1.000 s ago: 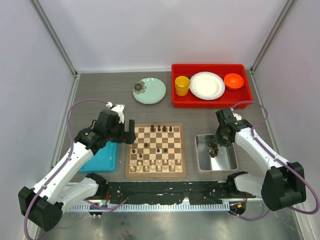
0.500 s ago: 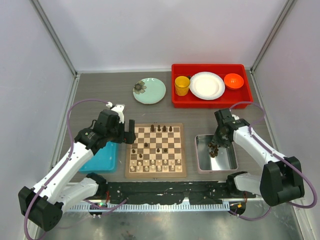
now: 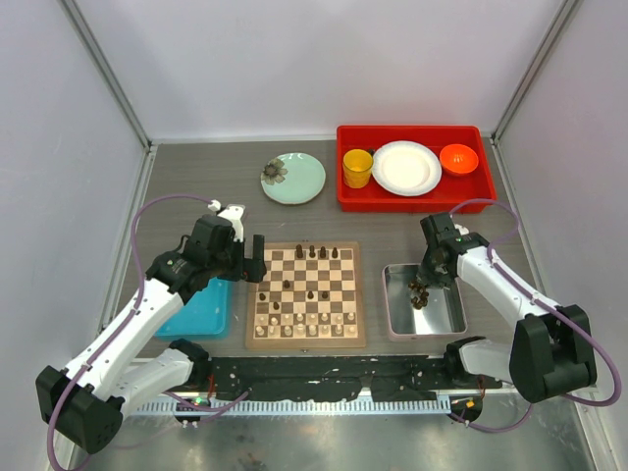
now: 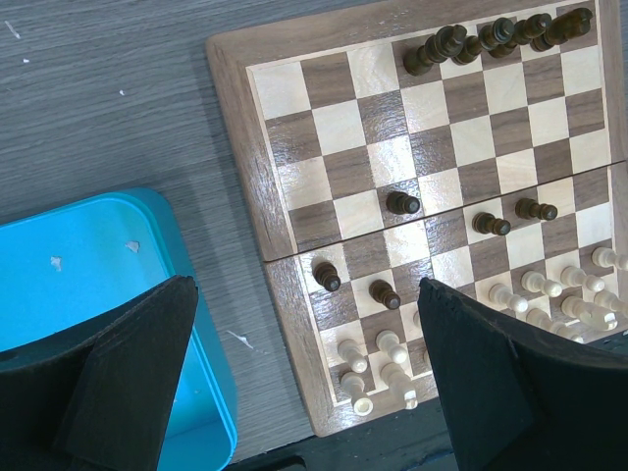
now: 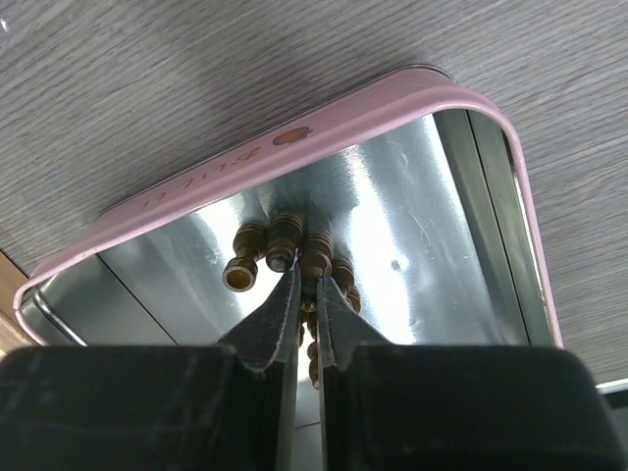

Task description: Set up the chess pieces on the board

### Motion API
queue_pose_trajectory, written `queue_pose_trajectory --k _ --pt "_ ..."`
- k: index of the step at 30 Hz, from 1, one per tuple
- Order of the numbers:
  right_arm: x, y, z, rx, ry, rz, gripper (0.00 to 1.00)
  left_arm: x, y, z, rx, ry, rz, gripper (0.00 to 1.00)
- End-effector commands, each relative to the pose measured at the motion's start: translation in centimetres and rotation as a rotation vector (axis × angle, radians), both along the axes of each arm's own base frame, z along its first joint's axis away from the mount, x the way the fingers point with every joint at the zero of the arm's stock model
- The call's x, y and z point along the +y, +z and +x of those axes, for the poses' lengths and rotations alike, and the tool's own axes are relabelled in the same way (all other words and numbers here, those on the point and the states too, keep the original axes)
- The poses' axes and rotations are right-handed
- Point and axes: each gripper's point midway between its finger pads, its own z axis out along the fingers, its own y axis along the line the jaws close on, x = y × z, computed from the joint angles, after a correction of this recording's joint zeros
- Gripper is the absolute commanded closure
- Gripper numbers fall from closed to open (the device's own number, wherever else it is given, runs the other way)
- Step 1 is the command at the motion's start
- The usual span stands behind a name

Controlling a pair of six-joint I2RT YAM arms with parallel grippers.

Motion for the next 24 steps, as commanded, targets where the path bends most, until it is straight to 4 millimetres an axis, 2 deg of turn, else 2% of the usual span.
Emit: queue_pose_trajectory --k 1,7,13,17,24 --pt "0.0 0.9 0.7 -0.045 -0.004 0.008 0.90 -0.5 0.7 0.5 -0.039 -0.028 -0.015 0.00" --pt "0.1 1.8 0.9 -0.061 -0.002 0.013 0.99 -0.5 0.7 0.5 -0.039 -0.028 -0.015 0.00" --pt "-0.4 3.6 1.3 -0.098 -0.010 -0.006 0.99 -0.5 0.6 0.4 -0.037 -0.029 -0.015 0.00" --pt "-0.5 5.6 2.2 -0.145 -0.018 -0.014 0.99 -0.5 0.7 0.5 -0.039 -0.028 -0.016 0.00" --pt "-0.5 6.3 2.7 -0.143 -0.010 -0.023 0.99 -0.5 0.6 0.4 -0.037 -0.029 -0.015 0.00"
